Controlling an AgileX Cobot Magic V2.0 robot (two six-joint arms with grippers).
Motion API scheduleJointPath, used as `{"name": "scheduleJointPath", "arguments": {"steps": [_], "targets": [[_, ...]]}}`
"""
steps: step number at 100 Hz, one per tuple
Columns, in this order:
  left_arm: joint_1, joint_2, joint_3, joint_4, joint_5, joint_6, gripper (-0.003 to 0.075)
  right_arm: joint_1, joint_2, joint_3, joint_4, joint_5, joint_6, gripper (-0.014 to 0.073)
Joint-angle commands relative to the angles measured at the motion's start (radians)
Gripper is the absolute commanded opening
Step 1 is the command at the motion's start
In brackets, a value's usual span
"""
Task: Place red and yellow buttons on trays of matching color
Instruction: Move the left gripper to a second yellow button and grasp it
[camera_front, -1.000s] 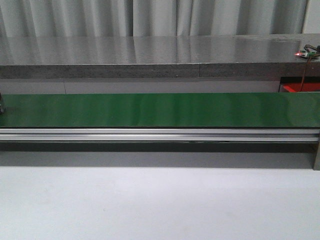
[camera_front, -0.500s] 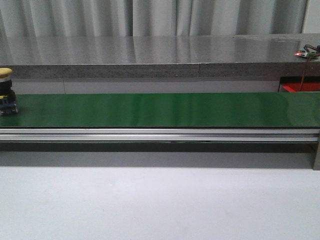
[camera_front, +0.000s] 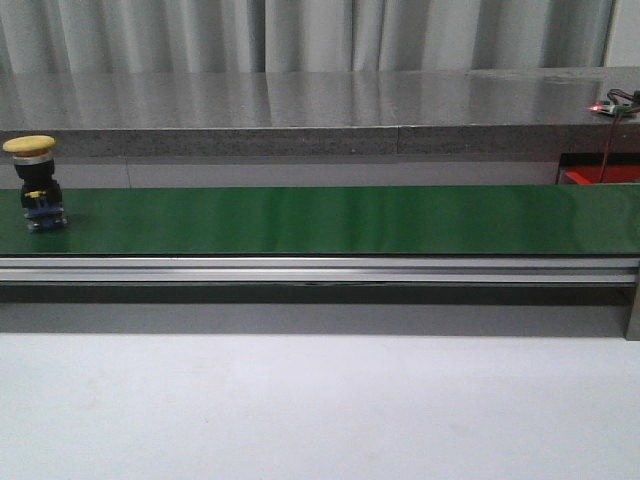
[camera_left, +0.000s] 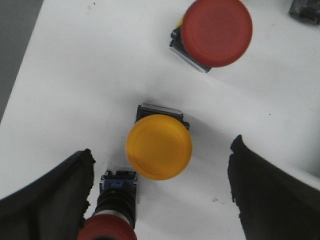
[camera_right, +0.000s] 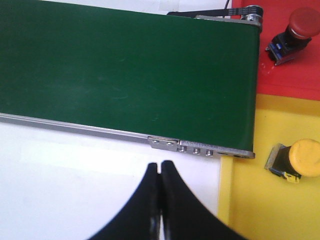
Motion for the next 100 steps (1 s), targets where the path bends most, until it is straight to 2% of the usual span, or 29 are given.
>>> {"name": "scheduleJointPath", "arguments": {"steps": [1, 48, 55, 77, 89, 100], "targets": [[0.002, -0.035, -0.023, 0.001, -0.048, 0.004, 0.0547, -0.002, -0.020, -0.026, 0.002, -0.054, -0.007, -0.0072], [0.000, 0.028, -0.025, -0.005, -0.105, 0.025, 0.0540, -0.002, -0.020, -0.026, 0.002, -0.054, -0.007, -0.0072], [0.000, 0.029, -0.025, -0.005, -0.103, 0.025, 0.0486, -0.002, -0.020, -0.026, 0.002, -0.054, -0.007, -0.0072], [0.000, 0.029, -0.025, -0.005, -0.105, 0.025, 0.0230, -0.002, -0.020, -0.026, 0.002, -0.054, -0.007, -0.0072], [0.000, 0.029, -0.026, -0.007, -0.096, 0.025, 0.0169, -0.002, -0.020, -0.026, 0.002, -0.054, -0.007, -0.0072], [0.000, 0.007, -0.028, -0.034, -0.070, 0.025, 0.0168, -0.002, -0.020, -0.026, 0.002, -0.054, -0.007, -0.0072]]}}
